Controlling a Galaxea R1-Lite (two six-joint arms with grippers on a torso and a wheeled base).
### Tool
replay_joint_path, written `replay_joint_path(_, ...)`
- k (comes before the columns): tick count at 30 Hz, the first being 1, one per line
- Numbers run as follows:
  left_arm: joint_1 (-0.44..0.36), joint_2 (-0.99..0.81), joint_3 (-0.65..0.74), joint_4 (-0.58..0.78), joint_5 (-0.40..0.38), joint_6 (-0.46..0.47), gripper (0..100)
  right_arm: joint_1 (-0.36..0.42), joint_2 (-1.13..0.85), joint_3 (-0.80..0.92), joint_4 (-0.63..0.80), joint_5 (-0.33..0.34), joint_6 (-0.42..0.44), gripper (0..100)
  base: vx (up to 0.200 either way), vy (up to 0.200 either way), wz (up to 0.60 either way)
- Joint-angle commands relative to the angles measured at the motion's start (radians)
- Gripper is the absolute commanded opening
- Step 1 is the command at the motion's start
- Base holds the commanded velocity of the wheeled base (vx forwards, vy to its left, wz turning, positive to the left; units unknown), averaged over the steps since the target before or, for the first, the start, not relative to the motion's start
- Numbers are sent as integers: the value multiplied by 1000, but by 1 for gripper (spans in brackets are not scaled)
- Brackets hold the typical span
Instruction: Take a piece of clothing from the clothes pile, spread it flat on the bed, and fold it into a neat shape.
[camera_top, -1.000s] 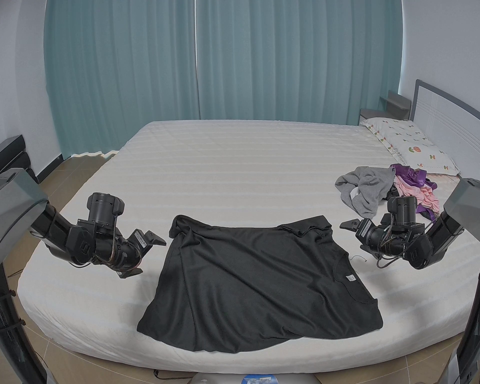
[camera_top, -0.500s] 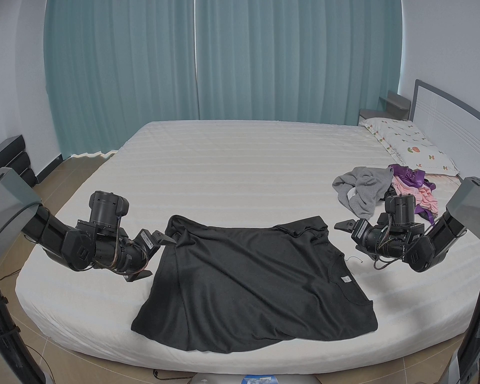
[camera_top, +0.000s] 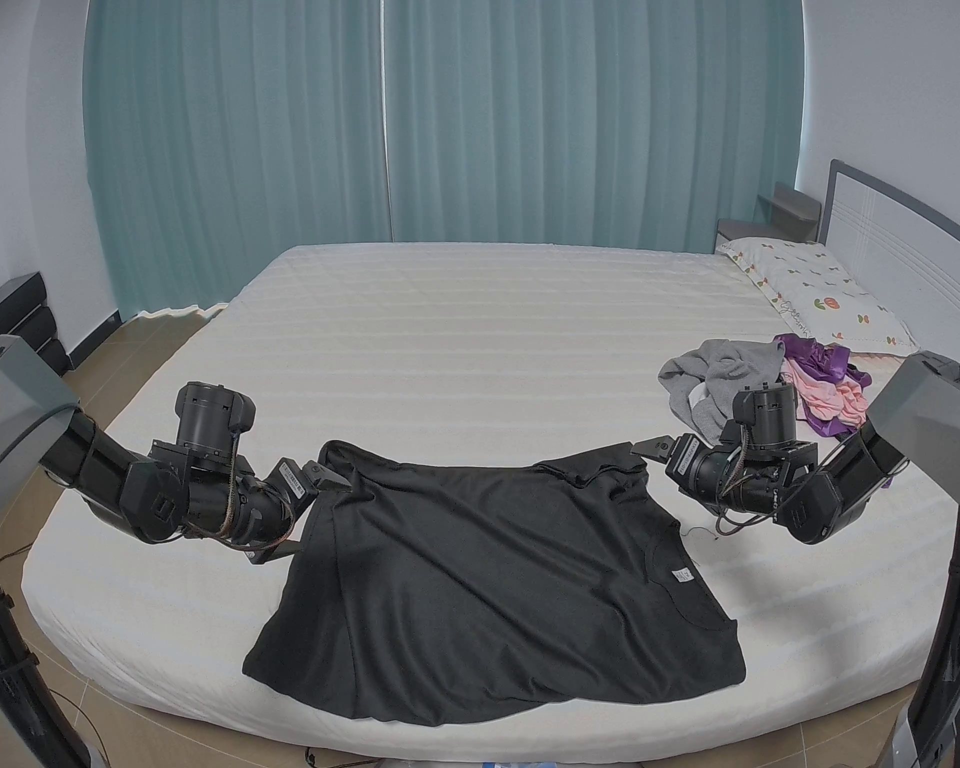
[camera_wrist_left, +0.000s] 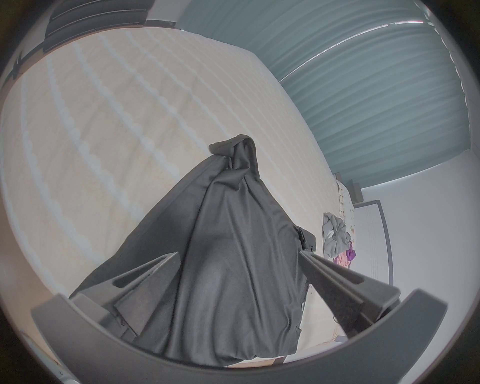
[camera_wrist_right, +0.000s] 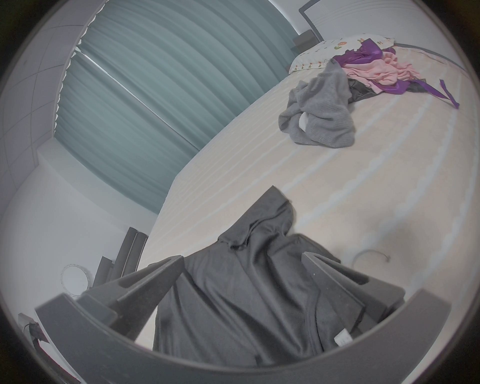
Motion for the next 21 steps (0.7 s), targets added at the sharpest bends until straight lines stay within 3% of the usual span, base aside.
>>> replay_joint_path(1,3,2,2,-4,-2,-1,100,26,89,-87,33,-21,1,100,0,0,0)
replay_joint_path(13,11,80,50,-131,-2,-1,100,31,264,-351,194,-30,30,100,0,0,0)
replay_joint_path(21,11,88,71,-140,-2,-1,100,34,332,-486,286,-30,36,100,0,0,0)
